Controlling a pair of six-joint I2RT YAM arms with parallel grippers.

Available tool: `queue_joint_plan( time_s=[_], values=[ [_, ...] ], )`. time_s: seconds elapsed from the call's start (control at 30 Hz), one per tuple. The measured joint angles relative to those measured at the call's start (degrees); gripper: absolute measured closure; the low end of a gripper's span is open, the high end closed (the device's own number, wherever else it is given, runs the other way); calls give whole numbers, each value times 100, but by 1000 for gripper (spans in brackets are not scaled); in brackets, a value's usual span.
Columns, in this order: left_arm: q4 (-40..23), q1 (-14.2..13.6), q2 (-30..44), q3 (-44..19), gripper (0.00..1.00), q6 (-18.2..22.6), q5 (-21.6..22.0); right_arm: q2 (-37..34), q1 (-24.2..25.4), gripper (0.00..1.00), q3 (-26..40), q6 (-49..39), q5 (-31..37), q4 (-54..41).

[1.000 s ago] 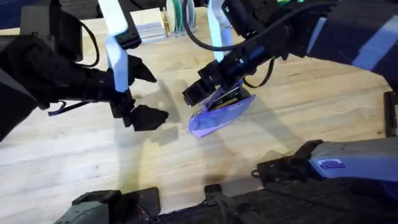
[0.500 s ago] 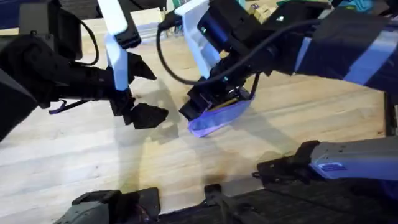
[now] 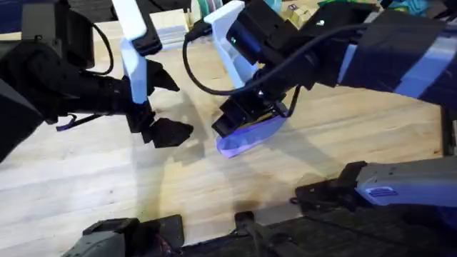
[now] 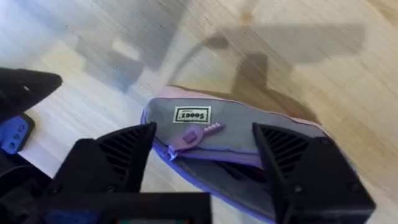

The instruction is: Unzip the bag, pick up the pens from the table one at a time and place them inside, then zip the bag closed.

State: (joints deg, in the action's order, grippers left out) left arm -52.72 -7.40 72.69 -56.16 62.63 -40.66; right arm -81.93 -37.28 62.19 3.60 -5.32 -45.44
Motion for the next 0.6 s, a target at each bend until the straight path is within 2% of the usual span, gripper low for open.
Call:
queue_joint_plan(
  time_s=[0.17,0.23,0.47,0.6],
  values=[
    [1,0,0,-2,5,0,0,-20,0,327,0,70,17,-12],
    [1,0,0,-1,5,0,0,-58,0,390,0,72,16,-49],
    [5,0,0,-2,6,0,2,-201,0,481,0,93,-120,-152],
    [56,0,0,-2,6,0,5,-199,0,604,0,98,-166,-194]
  ],
)
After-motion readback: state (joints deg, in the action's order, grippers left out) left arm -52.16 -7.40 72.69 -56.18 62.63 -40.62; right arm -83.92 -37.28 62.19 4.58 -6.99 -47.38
